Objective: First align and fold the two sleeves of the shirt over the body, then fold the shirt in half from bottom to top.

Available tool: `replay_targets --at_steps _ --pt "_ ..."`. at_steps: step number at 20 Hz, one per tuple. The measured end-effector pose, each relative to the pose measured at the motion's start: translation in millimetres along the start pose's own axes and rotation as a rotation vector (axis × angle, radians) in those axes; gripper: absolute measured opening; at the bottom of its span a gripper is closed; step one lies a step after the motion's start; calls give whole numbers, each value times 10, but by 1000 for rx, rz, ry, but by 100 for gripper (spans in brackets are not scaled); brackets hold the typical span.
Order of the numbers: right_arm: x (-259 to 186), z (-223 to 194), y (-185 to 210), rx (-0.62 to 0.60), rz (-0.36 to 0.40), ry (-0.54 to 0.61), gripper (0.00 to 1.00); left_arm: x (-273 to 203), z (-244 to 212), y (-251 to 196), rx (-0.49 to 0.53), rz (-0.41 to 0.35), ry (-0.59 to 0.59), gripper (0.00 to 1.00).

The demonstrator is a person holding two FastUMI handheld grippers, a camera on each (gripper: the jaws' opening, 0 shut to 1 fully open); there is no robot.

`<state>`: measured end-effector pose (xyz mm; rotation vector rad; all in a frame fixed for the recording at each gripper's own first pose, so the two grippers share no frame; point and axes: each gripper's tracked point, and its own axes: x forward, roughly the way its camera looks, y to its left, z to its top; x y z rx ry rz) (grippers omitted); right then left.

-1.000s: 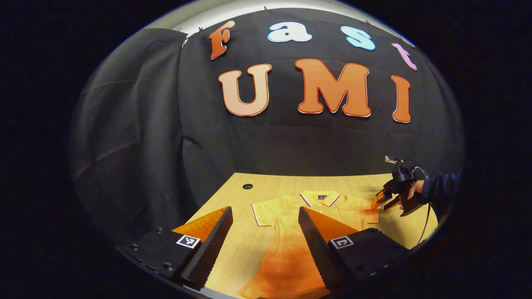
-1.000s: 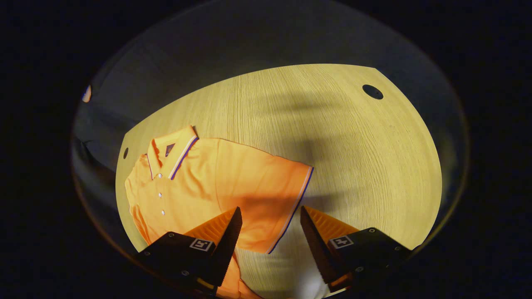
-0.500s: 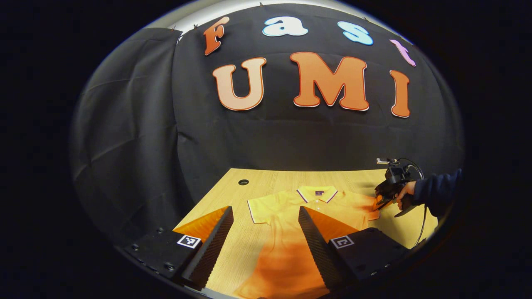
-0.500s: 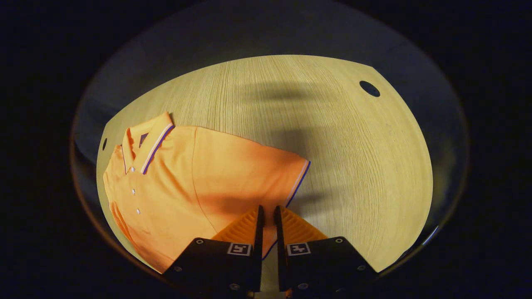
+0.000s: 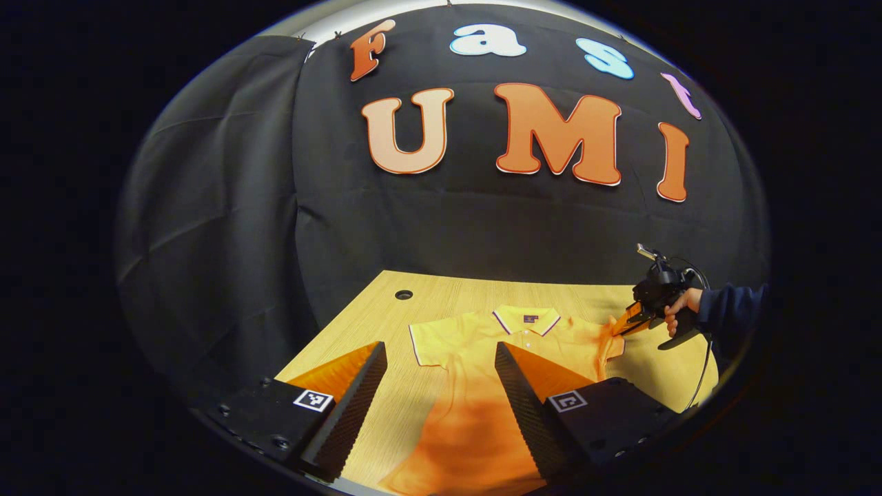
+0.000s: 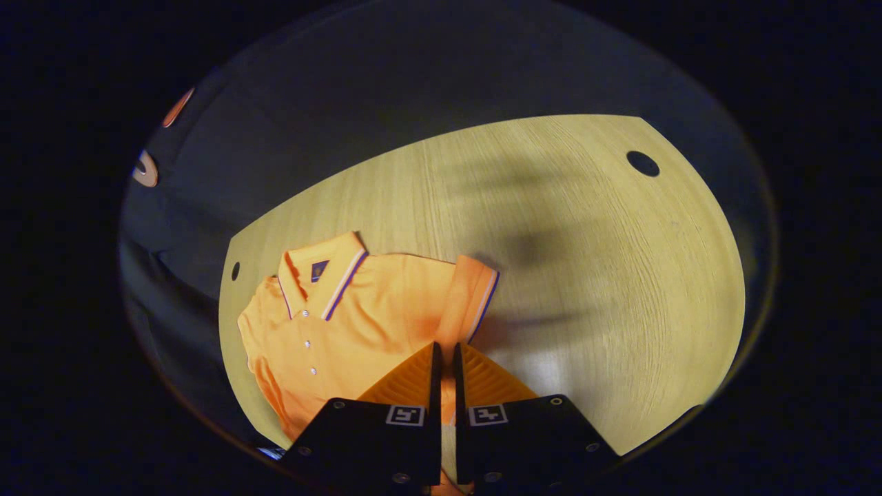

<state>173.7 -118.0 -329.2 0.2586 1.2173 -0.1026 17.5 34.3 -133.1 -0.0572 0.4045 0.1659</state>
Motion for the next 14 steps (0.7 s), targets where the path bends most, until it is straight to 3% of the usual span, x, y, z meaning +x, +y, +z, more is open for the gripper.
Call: replay_targets --at_steps 5,7,9,10,12,13,14 --pt "16 -4 532 -95 61 14 9 -1 -53 139 -27 39 10 98" --pt "13 -13 660 -77 91 24 18 6 -119 238 -48 65 26 97" --pt "-1 10 752 -67 124 15 35 34 -173 315 -91 70 46 97" --pt "-25 16 757 -66 129 10 51 57 -191 319 -114 64 57 97" --pt "-80 15 708 -73 111 1 61 181 -252 362 -157 61 104 97" --pt "-110 11 679 -76 99 -9 72 257 -279 384 -186 49 125 97" --pt "-142 1 663 -75 94 -17 68 374 -339 363 -222 16 161 98"
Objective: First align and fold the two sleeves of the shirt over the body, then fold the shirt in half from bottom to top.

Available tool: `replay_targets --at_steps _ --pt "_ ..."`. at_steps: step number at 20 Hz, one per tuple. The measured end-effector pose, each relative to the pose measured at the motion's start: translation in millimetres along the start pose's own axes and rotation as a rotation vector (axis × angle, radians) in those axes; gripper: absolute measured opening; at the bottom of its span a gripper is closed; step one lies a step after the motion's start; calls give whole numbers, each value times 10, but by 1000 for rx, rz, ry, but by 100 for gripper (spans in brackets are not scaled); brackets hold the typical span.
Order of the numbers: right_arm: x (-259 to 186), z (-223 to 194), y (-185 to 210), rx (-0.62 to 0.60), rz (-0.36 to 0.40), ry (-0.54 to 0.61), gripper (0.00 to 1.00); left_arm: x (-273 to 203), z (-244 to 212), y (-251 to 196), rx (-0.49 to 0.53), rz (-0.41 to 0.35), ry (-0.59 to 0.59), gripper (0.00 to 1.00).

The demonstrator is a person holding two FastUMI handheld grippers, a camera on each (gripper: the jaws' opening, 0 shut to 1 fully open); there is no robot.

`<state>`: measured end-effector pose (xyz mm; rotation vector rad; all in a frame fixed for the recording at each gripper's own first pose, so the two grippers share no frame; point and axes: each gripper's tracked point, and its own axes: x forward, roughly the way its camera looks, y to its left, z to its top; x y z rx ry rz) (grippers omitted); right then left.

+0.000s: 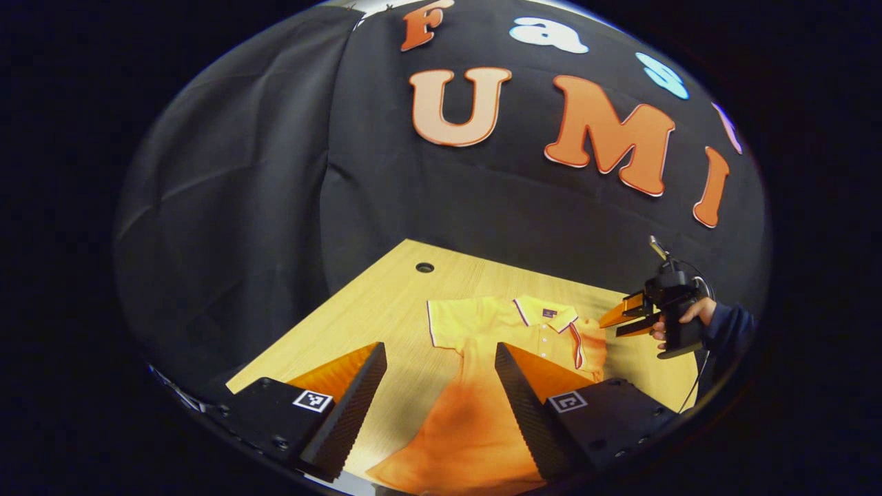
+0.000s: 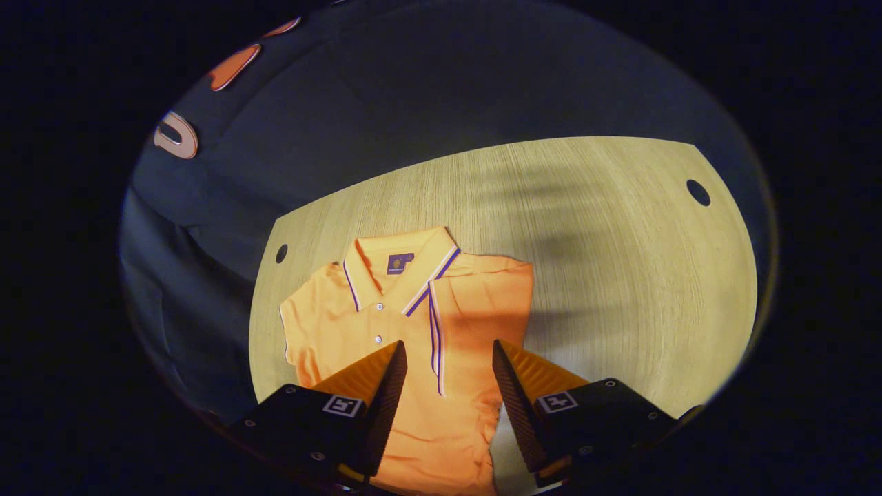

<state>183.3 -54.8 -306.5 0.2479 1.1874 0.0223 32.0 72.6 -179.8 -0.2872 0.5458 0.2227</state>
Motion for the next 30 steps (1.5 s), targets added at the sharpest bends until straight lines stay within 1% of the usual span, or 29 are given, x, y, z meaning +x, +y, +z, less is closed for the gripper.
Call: replay_targets --at_steps 1,3,4,5,6,8,11,13,15,19,22,25,28,30 --pt "-67 -17 1 10 -4 -8 79 120 -59 -13 -28 -43 45 98" --pt "-183 -51 -1 39 -12 -34 84 428 -148 25 -63 -82 131 98" --pt "-248 -65 -14 54 -27 -55 88 576 -179 54 -70 -93 171 98" --pt "-323 -82 -43 71 -49 -78 90 736 -216 91 -77 -99 218 98" --pt "-373 -131 -37 88 -62 -90 98 879 -259 113 -86 -113 264 98" --pt "-501 -259 -12 140 -85 -113 99 1121 -312 104 -99 -172 354 99" --pt "-665 -533 25 197 -121 -131 99 1461 -341 178 -121 -236 493 98" --pt "-733 -773 17 212 -164 -134 99 1727 -332 191 -101 -256 556 98" --pt "-817 -988 47 248 -183 -142 99 1995 -307 209 -64 -267 600 98" --pt "-989 -1429 81 327 -215 -159 99 2421 -288 101 11 -285 692 98" --pt "-1096 -1720 153 355 -229 -172 99 2716 -369 22 59 -275 748 98" --pt "-1266 -1849 224 335 -239 -223 99 2932 -489 -8 94 -240 816 98" --pt "-1453 -1896 256 285 -262 -287 99 3221 -593 42 160 -185 849 98" --pt "-1599 -1923 294 268 -260 -324 99 3347 -612 66 185 -159 864 97"
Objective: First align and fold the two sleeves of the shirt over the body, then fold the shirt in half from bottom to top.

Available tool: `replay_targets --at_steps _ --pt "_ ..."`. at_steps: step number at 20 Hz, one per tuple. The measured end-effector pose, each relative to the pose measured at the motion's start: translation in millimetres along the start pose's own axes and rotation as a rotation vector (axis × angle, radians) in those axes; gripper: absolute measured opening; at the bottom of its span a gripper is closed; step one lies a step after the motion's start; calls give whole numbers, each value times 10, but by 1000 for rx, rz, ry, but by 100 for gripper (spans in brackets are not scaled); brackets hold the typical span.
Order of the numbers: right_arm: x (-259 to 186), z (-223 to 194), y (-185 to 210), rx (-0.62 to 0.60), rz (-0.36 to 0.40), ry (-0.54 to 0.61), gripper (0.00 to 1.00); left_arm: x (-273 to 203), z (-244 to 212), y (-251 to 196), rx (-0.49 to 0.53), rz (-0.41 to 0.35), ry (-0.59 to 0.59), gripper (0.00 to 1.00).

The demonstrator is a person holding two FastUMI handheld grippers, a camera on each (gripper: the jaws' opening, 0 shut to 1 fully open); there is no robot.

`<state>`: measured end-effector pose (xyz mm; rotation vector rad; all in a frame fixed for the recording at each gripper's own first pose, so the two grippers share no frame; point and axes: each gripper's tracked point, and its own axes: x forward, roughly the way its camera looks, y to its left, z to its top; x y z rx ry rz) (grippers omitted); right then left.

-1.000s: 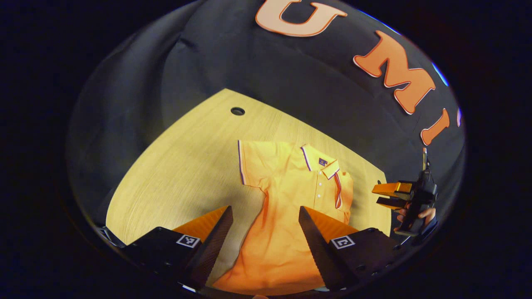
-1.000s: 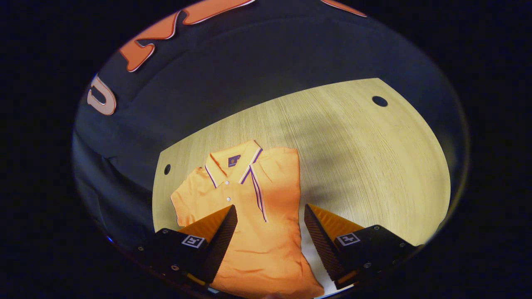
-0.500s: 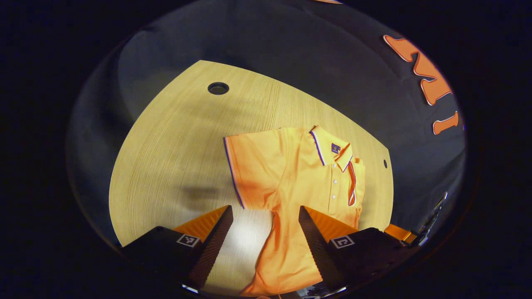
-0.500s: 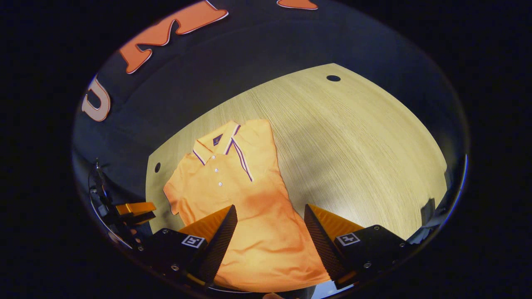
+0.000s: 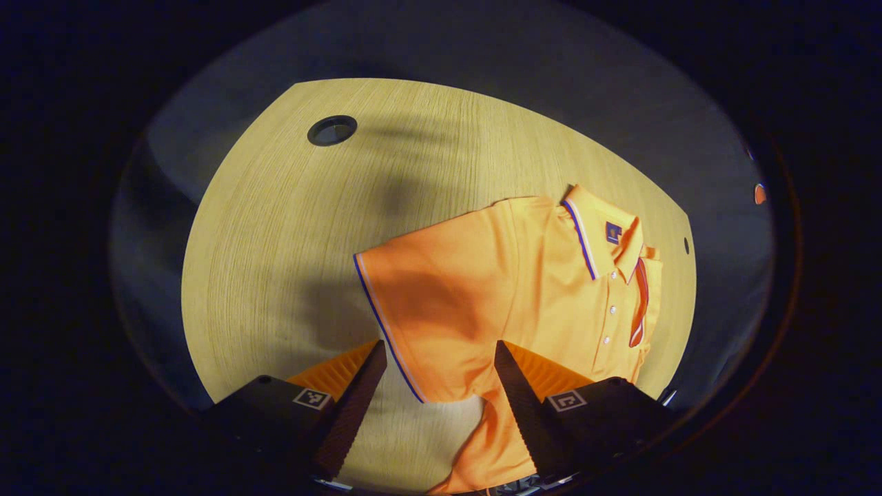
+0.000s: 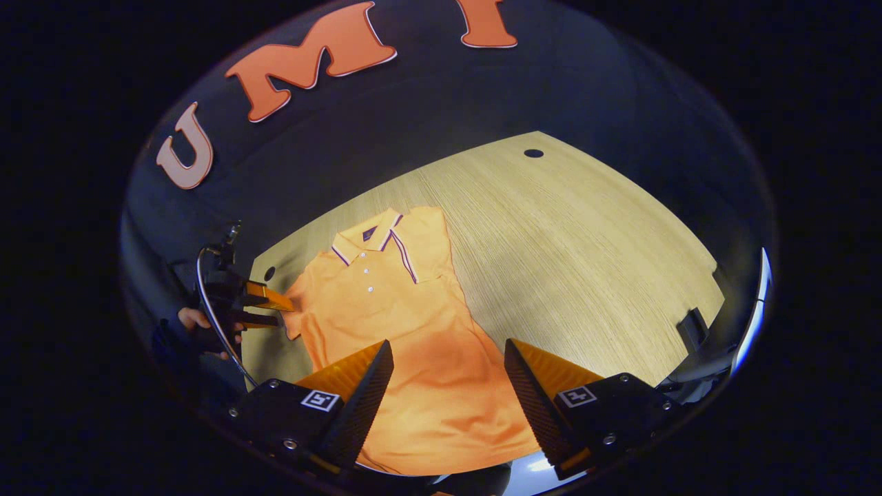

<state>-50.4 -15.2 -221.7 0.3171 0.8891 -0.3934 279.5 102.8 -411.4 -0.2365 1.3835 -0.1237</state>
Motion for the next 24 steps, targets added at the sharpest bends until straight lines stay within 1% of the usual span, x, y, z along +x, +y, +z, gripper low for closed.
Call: replay_targets --at_steps 3,4,5,6,7,8,9,10,11,13,14,16,20,22,24 --pt "-231 29 -49 -21 -4 -67 99 117 25 37 -15 32 28 96" --pt "-313 72 -92 -32 -18 -108 99 154 27 92 -15 71 44 96" --pt "-383 122 -160 -44 -42 -155 99 149 46 105 -21 85 33 95" --pt "-467 154 -199 -54 -57 -195 99 158 53 133 -18 109 32 89" --pt "-527 175 -253 -56 -75 -222 98 142 7 187 -7 155 48 85" --pt "-573 151 -287 -49 -86 -230 98 144 8 216 28 178 49 85" --pt "-594 114 -335 -38 -95 -229 98 157 16 191 52 179 47 59" --pt "-612 94 -372 -27 -97 -229 99 241 6 155 86 157 44 55" --pt "-640 101 -433 -22 -112 -239 98 91 7 86 86 130 49 41" --pt "-689 123 -523 -25 -132 -253 98 156 -42 40 111 97 63 11" --pt "-719 144 -540 -24 -136 -258 98 102 -26 13 119 85 55 11" --pt "-769 208 -568 -17 -136 -275 98 -24 91 -64 149 76 2 10" --pt "-775 267 -559 -26 -138 -289 98 -280 276 -447 285 42 -88 10" --pt "-781 273 -531 -33 -134 -286 98 -334 280 -683 331 10 -105 10" --pt "-810 269 -536 -42 -138 -287 98 -326 266 -853 359 -2 -103 10"
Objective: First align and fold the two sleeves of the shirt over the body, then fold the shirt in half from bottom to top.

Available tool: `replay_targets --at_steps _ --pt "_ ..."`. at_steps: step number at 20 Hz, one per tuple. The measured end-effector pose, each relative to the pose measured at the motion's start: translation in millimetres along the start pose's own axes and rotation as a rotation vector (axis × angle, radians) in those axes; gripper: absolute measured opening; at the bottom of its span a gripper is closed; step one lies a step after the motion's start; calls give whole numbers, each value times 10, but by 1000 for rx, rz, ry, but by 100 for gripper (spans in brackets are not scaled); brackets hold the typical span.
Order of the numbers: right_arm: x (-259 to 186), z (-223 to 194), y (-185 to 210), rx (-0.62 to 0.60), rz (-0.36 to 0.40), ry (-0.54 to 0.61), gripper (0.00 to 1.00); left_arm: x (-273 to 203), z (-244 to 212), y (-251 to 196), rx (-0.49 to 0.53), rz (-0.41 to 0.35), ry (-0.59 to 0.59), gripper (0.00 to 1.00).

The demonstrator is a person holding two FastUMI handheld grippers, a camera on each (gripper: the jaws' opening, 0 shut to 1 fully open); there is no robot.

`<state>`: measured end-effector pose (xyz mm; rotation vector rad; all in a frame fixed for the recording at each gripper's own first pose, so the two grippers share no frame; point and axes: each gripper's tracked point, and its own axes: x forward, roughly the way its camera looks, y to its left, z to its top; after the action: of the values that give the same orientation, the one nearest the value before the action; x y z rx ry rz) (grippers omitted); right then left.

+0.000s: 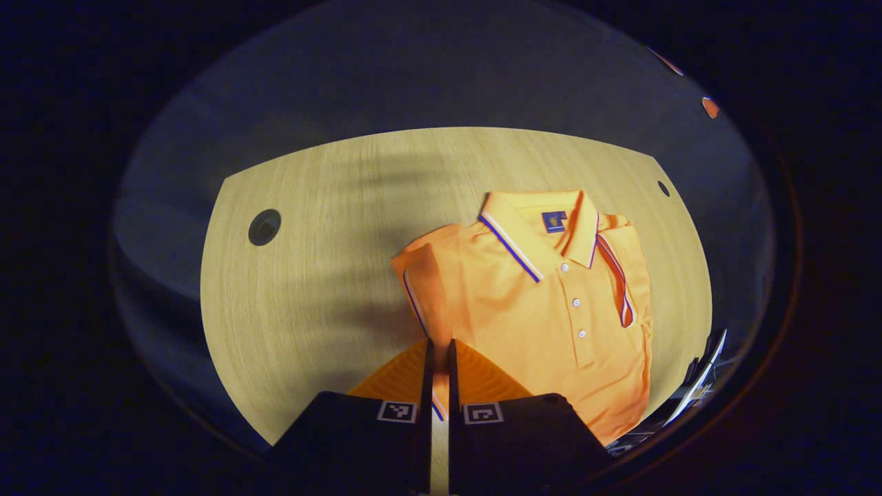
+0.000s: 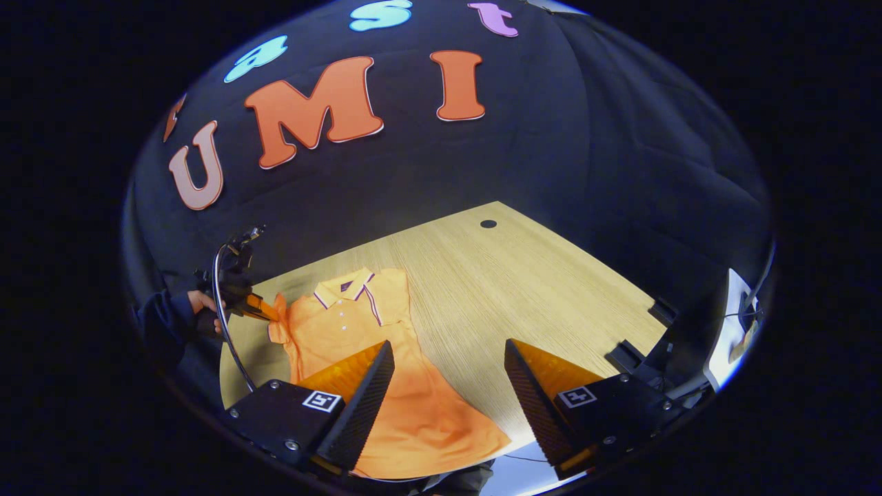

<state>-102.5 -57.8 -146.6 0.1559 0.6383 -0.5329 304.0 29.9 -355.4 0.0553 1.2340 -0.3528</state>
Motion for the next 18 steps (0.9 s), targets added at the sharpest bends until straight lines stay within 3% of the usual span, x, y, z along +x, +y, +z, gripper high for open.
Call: replay_targets --at_steps 3,5,6,7,8,9,10,11,12,18 --pt "-22 -33 -11 1 -7 9 98 73 66 -241 20 -25 0 10" --pt "-48 -65 -5 12 -9 15 99 82 102 -474 33 -89 -7 10" --pt "-57 -87 -16 15 -15 21 98 77 122 -611 35 -132 -17 20" --pt "-74 -95 -16 18 -17 21 99 42 135 -784 37 -188 -30 22" --pt "-87 -110 -19 19 -24 21 98 -19 101 -864 46 -220 -32 34" --pt "-108 -116 -8 20 -20 20 98 -114 88 -909 53 -240 -33 65" --pt "-116 -99 10 18 -17 12 98 -205 70 -920 71 -244 -43 68" --pt "-117 -100 17 11 -9 9 98 -262 45 -940 87 -233 -62 92" --pt "-107 -117 31 0 3 12 98 -336 30 -895 101 -217 -88 99" --pt "-35 -139 131 -57 140 49 99 -928 -385 -903 -18 -201 -182 99"
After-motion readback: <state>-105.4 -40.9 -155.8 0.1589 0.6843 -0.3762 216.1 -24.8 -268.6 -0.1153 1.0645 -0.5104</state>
